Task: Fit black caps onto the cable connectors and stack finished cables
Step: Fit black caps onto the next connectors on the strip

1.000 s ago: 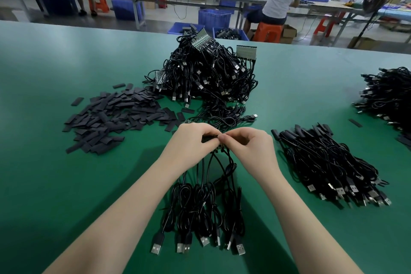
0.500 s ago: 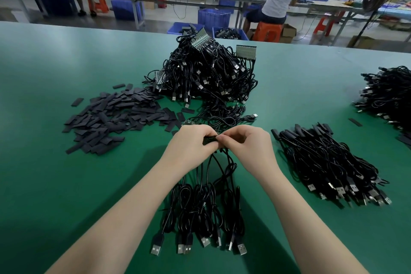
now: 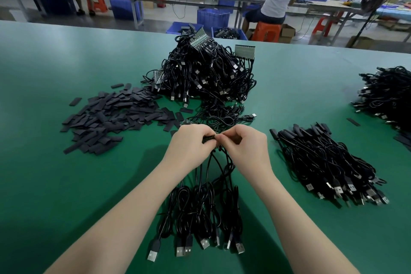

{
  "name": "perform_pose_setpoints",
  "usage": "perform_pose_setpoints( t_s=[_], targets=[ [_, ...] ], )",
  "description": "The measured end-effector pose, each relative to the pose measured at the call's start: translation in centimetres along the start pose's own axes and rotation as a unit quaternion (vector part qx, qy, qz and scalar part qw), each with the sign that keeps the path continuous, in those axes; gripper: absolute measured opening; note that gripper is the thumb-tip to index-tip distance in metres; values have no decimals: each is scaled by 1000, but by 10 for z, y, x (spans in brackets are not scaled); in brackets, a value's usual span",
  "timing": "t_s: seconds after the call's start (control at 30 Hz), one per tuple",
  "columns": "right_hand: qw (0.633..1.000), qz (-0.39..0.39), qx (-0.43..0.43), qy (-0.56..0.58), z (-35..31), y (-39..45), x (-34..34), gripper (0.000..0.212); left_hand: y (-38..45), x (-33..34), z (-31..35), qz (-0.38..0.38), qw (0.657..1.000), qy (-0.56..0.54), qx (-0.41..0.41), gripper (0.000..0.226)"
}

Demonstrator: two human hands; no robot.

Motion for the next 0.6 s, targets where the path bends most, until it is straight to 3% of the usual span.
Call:
perform_pose_setpoints(
  t_s=[0.17, 0.4, 0.6],
  targets=[
    [1000, 21, 8, 1, 7, -5, 2, 10, 5, 4, -1, -13, 1000, 11, 6, 13],
    [999, -30, 24, 26, 13, 1, 2, 16, 5, 10, -5, -39, 999, -10, 5, 9],
    [1000, -3, 18, 10, 16, -3, 1, 11, 7, 11, -5, -38, 999, 5, 3, 19]
  ],
)
Point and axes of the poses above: each hand's wrist, its own y-axis towards the middle knuckle, its own x-axis out of the palm, z = x × y, the point moved 9 cm from there along y, towards the middle knuckle, and after that the axes turned 9 degrees about z, right-handed, at the moved point
